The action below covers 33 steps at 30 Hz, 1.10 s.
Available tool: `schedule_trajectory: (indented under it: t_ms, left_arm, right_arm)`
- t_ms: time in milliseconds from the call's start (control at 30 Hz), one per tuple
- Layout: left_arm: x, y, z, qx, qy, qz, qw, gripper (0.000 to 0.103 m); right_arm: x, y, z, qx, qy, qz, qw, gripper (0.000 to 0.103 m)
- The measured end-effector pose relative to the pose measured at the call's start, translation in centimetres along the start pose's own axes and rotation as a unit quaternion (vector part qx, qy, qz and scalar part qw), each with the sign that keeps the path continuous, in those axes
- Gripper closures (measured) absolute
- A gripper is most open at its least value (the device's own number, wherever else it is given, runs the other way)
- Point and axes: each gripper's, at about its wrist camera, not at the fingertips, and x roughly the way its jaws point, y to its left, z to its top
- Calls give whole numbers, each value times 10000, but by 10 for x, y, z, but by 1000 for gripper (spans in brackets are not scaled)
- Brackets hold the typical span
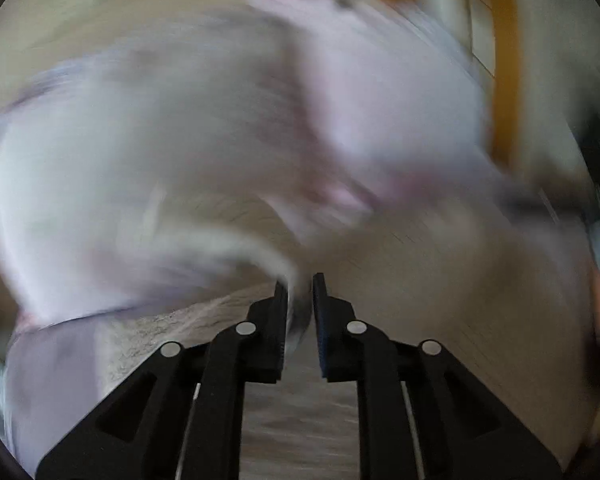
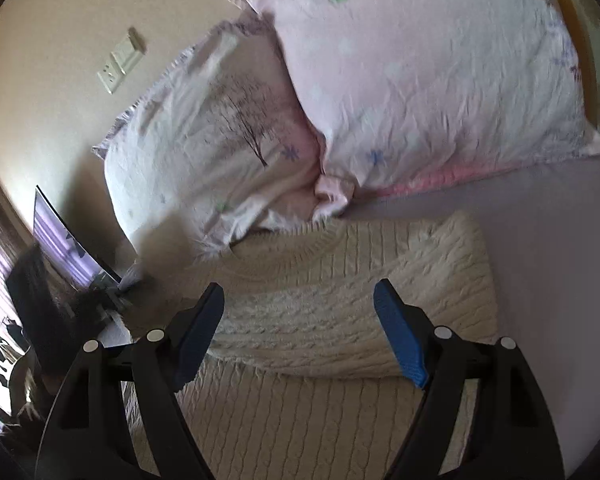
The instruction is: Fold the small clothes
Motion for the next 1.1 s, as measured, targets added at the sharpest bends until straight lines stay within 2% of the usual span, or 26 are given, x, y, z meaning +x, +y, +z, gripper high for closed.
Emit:
schedule_trajectory:
  t_ms: [67,100,133,233,300,333,433,533,667,767,900,1000,1100]
  left_arm:
    - [8,-24,-14,237,242,-129,9993,89]
    - [6,-24,-19,161,258,-127,9995,89]
    - [0,-17,-25,0,239,-102,9997,89]
    - [-31,22,-43,-731,162,148,9971,78]
    - [-54,50,-60,-1134,133,375,9928,71]
    - [-62,61,-67,-1315,150,461,9901,66]
    - [-83,94,-91,-1888,248,562,9801,62]
    - [-100,110,-110,-2246,265,611,9722,54]
    - [-115,123,-134,-2538,266,550,9653,49]
    - [-114,122,-140,-2577,261,492,9646,47]
    - [-107,115,-134,-2530,208,301,9668,45]
    - [-103,105,-127,-2437,148,147,9696,43]
    - [-102,97,-122,-2349,92,57,9720,41]
  right_arm:
    - [5,-11,0,233,175,61,9996,25]
    - [7,-18,0,387,265,106,9988,27]
    - [9,-25,0,510,339,135,9980,30]
    - [24,-44,1,908,645,179,9936,43]
    - [38,-49,3,1129,822,196,9900,44]
    - [44,-52,4,1222,891,204,9883,51]
    - [65,-60,6,1677,1104,183,9795,54]
    - [70,-63,7,1853,1072,-327,9763,59]
    - [49,-56,10,1313,675,-1021,9838,59]
    - [45,-58,9,1150,751,-1312,9818,60]
    - [74,-49,17,857,975,-1461,9807,68]
    - [107,-35,32,506,1052,-1691,9787,68]
    - [137,-27,45,335,1210,-1656,9782,68]
